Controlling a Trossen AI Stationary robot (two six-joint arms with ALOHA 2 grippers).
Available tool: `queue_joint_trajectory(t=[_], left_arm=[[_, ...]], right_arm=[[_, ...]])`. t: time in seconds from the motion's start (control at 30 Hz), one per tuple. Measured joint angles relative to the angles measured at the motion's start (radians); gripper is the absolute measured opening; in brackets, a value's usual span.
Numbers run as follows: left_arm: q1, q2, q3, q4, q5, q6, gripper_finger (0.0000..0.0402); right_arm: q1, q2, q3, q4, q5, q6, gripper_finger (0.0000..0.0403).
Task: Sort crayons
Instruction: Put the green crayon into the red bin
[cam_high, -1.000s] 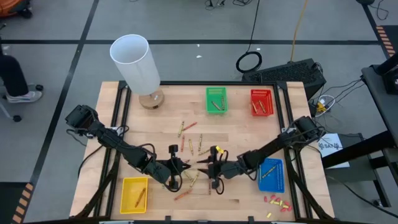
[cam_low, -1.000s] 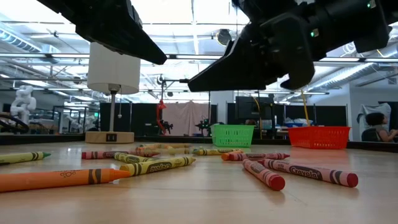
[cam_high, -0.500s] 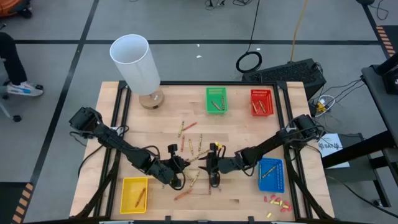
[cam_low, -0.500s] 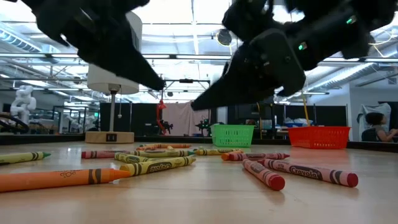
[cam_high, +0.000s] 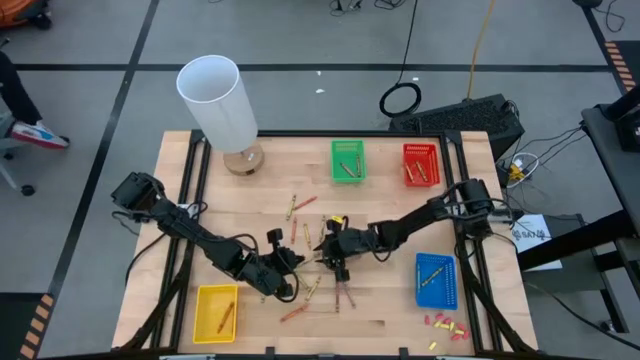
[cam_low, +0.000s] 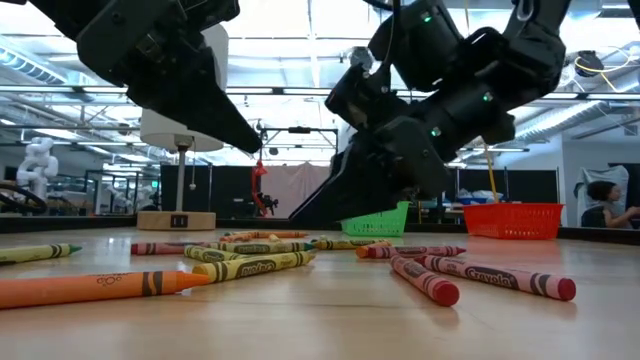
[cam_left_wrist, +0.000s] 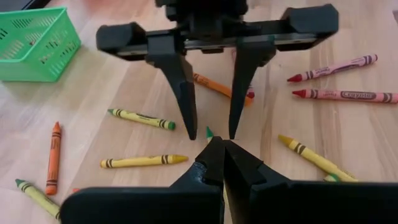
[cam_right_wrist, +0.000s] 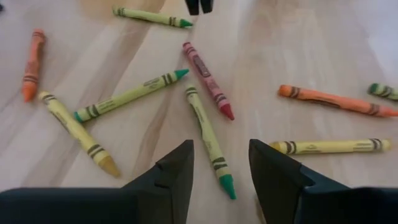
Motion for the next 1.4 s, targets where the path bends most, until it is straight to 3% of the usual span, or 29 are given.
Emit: queue_joint_trajectory(t=[0.13, 0.67, 1.07, 1.4], left_arm=[[0.000, 0.000, 0.000, 0.000, 0.000, 0.000, 0.0007], [0.003, 0.000, 0.000, 0.002, -0.004, 0.001, 0.0007], [0.003, 0.000, 0.000, -0.009, -0.004, 0.002, 0.0007], [0.003, 0.000, 0.000, -0.018, -0.004, 0.001, 0.0007]], right_arm=[[-0.016, 0.000, 0.000, -0.001, -0.075, -0.004, 0.0141], [-0.020, 0.022, 0.010, 0.012, -0.045, -0.039, 0.0141], [-0.020, 0.146, 0.155, -0.111, -0.048, -0.048, 0.0140], [-0.017, 0.136, 0.168, -0.204, -0.065, -0.078, 0.0073]])
